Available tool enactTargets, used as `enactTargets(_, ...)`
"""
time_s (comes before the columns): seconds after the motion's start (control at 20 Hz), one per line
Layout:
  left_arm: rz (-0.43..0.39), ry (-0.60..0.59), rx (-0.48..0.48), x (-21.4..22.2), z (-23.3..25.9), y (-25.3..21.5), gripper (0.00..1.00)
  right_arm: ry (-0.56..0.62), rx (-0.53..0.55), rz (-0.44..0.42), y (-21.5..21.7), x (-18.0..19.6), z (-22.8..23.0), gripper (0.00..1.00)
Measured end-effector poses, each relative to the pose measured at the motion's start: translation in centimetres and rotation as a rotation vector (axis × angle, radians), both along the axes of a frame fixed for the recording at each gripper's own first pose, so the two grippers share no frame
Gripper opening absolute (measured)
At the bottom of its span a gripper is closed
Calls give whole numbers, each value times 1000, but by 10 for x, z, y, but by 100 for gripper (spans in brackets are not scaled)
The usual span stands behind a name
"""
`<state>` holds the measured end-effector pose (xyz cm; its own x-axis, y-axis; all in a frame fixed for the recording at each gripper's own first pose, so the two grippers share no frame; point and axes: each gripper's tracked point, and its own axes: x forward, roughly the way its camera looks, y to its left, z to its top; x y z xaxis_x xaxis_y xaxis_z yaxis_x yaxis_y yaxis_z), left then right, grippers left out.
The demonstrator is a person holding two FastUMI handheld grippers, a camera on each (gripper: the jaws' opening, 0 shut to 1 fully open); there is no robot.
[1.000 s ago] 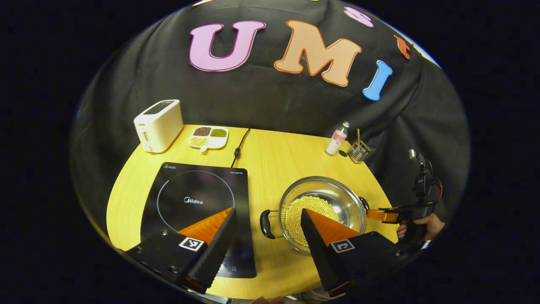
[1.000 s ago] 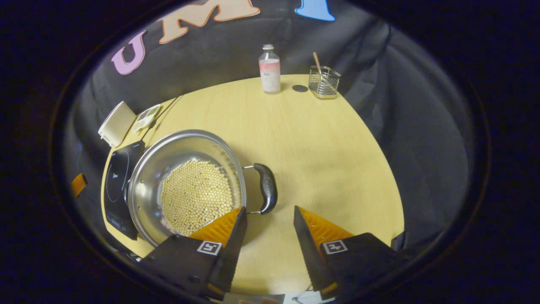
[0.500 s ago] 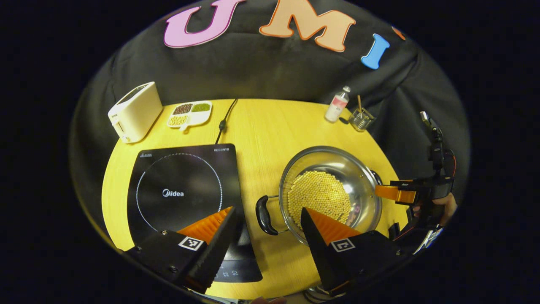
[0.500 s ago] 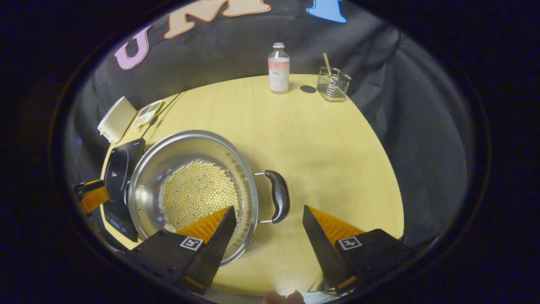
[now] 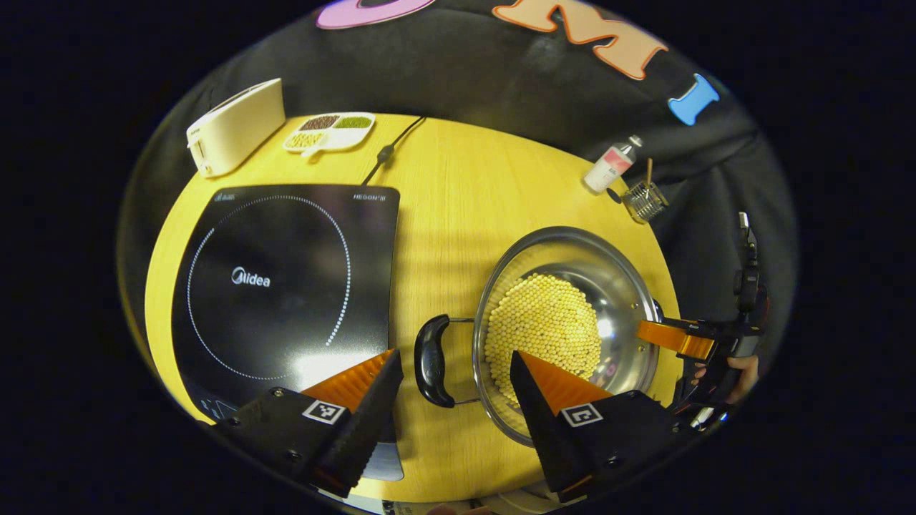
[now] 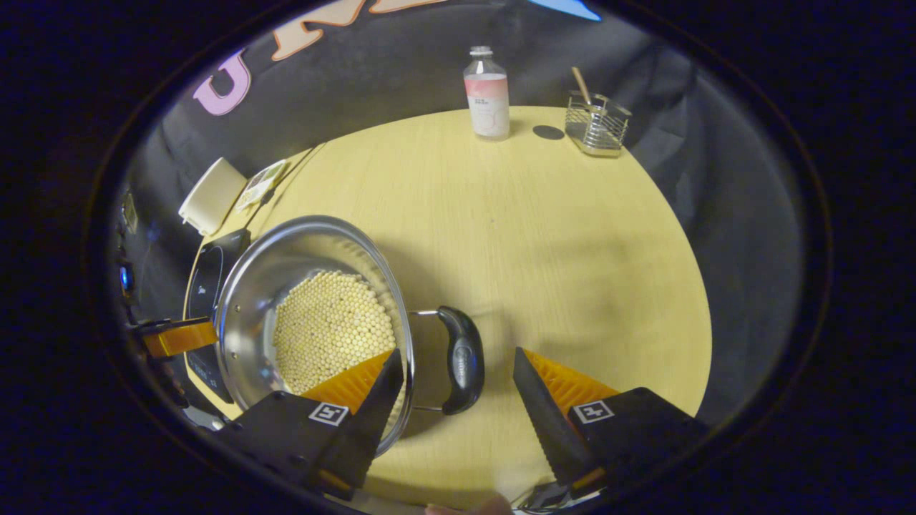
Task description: First push the handle of the pot to place it horizontally, then grasp the pot with both hands and set it on the induction cooktop.
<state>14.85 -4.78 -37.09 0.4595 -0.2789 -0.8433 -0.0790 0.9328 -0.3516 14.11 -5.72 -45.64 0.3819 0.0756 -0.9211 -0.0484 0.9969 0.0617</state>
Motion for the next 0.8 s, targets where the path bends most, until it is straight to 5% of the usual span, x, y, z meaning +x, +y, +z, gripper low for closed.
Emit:
enactTargets(0.05, 3, 12, 1, 1, -3, 2, 99, 7, 9, 3, 1, 1, -3, 98)
enactTargets(0.45, -53, 96, 70, 8, -27, -10, 87, 45, 37, 24, 6, 10, -25, 89)
enactTargets(0.5, -62, 115, 78, 7, -31, -12, 92, 52, 43, 26, 8, 11, -27, 90)
enactTargets(0.55, -69, 128, 84, 8, -34, -13, 85, 60, 47, 26, 8, 10, -29, 93)
enactTargets(0.8, -70, 153, 112, 10, -42, -11, 82, 69, 60, 49, 20, 13, -31, 65)
